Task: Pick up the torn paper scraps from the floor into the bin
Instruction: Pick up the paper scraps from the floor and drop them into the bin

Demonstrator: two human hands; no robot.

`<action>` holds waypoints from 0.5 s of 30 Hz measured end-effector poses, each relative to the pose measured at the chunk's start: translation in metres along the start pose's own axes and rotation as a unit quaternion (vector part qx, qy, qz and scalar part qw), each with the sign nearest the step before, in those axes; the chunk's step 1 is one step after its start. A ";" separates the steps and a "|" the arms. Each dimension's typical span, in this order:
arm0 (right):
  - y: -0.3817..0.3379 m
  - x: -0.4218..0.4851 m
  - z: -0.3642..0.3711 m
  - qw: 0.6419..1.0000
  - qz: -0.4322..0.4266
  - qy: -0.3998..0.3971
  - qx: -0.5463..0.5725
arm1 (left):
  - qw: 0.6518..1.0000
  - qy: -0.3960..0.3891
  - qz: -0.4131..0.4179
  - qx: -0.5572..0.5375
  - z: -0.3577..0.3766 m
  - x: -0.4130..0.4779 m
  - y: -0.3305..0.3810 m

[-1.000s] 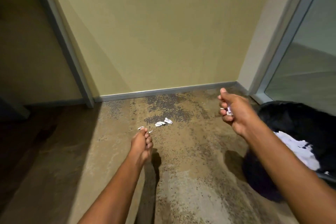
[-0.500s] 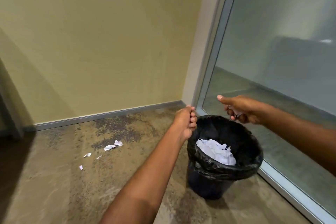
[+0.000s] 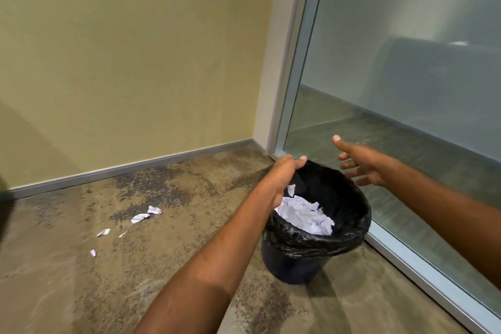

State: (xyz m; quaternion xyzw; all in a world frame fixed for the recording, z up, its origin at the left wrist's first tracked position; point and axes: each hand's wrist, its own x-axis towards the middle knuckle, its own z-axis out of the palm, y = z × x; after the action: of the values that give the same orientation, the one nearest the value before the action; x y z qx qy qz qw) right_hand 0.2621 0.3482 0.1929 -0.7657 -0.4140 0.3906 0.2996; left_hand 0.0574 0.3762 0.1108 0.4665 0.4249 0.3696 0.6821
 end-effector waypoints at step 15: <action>-0.088 0.004 0.138 0.983 -0.148 -0.076 0.073 | 0.958 0.186 0.121 0.183 -0.139 -0.068 0.028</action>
State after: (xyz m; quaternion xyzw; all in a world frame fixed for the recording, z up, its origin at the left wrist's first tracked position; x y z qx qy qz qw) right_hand 0.1109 0.4123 0.1896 -0.6402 -0.5149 0.4282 0.3763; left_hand -0.0994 0.3682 0.1251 0.5544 0.5453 0.4454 0.4438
